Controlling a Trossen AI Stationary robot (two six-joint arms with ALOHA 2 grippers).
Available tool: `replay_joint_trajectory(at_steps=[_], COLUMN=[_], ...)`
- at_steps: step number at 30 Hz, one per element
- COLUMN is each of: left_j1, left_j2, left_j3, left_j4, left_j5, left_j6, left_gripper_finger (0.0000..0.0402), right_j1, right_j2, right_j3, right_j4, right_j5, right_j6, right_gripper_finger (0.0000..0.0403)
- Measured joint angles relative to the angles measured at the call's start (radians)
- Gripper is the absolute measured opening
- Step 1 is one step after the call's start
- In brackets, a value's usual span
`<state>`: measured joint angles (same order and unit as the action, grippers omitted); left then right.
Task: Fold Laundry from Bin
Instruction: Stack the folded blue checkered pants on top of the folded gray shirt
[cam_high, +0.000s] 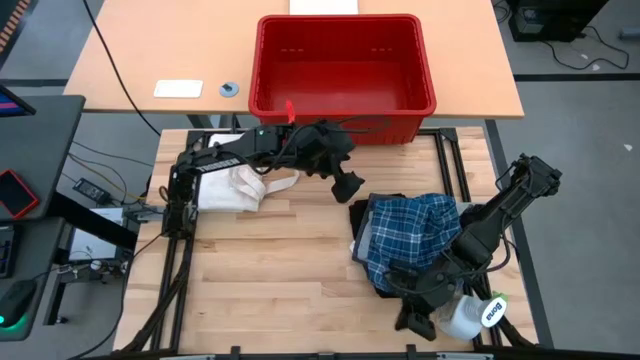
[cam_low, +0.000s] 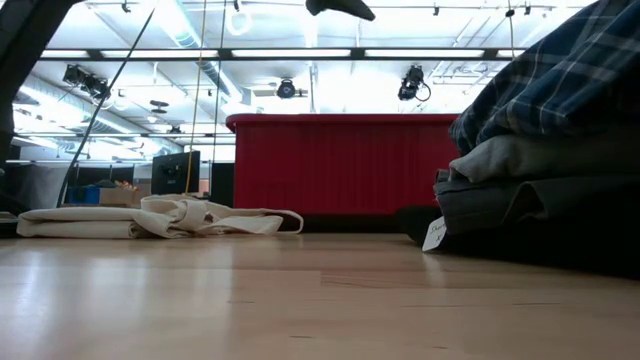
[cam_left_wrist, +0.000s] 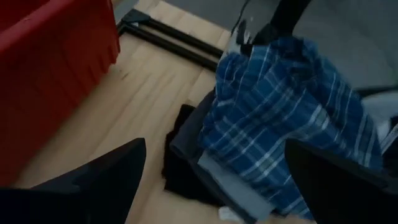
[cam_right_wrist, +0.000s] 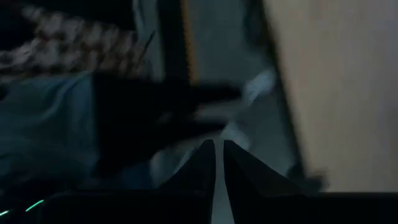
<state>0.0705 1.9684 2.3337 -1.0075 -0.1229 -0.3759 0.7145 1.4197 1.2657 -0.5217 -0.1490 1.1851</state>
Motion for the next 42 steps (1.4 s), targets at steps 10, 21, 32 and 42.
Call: replay_joint_trajectory(at_steps=[10, 21, 32, 42], left_j1=[-0.003, -0.002, -0.003, -0.007], left_j2=[-0.035, -0.075, -0.083, -0.049], left_j3=[0.000, 0.000, -0.001, -0.002], left_j4=[0.060, -0.081, -0.082, -0.047], left_j5=[0.020, 0.047, 0.049, 0.050], left_j6=[0.196, 0.361, 0.468, 0.261], left_gripper_finger=[0.0389, 0.0389, 0.0389, 0.0389], right_j1=[-0.054, -0.192, -0.496, -0.540], right_j2=[-0.117, -0.201, -0.194, -0.329], right_j3=[0.045, 0.044, -0.044, 0.089], right_j4=[-0.179, -0.989, -1.041, -1.046], right_j5=[0.104, 0.290, 0.540, 0.424], right_j6=[-0.033, 0.015, -0.141, -0.420], right_gripper_finger=[0.0033, 0.0014, 0.0015, 0.0014])
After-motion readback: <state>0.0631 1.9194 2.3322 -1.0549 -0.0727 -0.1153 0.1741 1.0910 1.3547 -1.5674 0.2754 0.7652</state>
